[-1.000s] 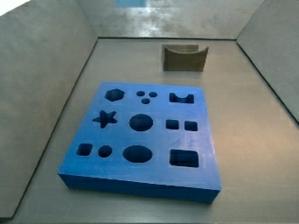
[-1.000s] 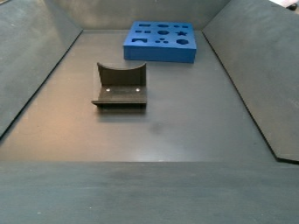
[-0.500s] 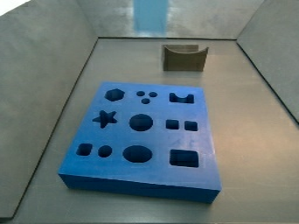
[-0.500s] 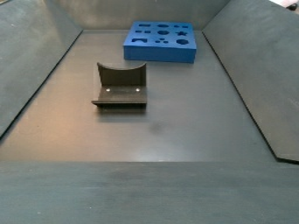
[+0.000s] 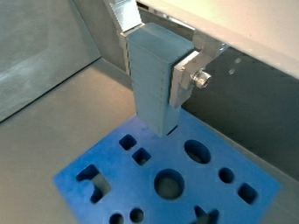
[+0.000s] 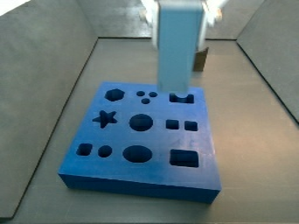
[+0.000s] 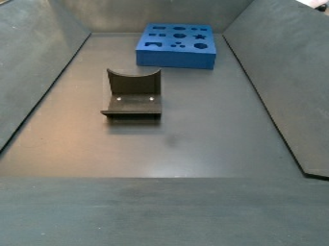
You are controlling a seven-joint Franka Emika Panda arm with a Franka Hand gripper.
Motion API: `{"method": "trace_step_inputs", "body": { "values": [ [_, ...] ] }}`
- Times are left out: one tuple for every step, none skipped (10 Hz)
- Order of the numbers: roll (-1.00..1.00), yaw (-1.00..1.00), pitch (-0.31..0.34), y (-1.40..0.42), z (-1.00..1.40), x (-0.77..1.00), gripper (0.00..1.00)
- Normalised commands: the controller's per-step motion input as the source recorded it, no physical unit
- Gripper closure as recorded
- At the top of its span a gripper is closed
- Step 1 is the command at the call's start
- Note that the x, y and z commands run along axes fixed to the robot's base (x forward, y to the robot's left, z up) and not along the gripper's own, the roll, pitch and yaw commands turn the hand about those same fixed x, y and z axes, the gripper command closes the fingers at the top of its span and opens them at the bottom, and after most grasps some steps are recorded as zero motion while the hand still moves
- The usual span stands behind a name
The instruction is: Insert the rectangle object.
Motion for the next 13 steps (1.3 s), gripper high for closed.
{"method": "trace_step_inputs", "body": {
  "values": [
    [0.20,0.00,-0.053,-0.57,-0.71,0.73,1.00],
    [0.08,-0.05,-0.004,-0.54,-0.75,0.75,1.00],
    [0.01,-0.08,0.000,-0.42,-0.65,0.71,1.00],
    [0.02,-0.03,0.000,-0.31,-0.49,0.62,1.00],
    [0.04,0.00,0.000,-0.27,-0.37,0.55,1.00],
    [0.07,0.00,0.000,-0.24,-0.30,0.46,1.00],
    [0.15,0.00,0.000,-0.17,-0.20,0.32,1.00],
    [0.19,0.05,0.000,-0.17,-0.19,0.16,1.00],
    [0.17,0.00,0.000,-0.13,-0.17,0.00,1.00],
    [0.13,0.00,-0.037,-0.03,-0.17,-0.10,1.00],
    [0.06,0.00,-0.076,0.00,-0.19,-0.22,1.00],
    [0.03,0.00,-0.067,0.00,-0.17,-0.15,1.00],
    [0.03,0.00,-0.063,0.00,-0.17,-0.14,1.00]
  ]
}}
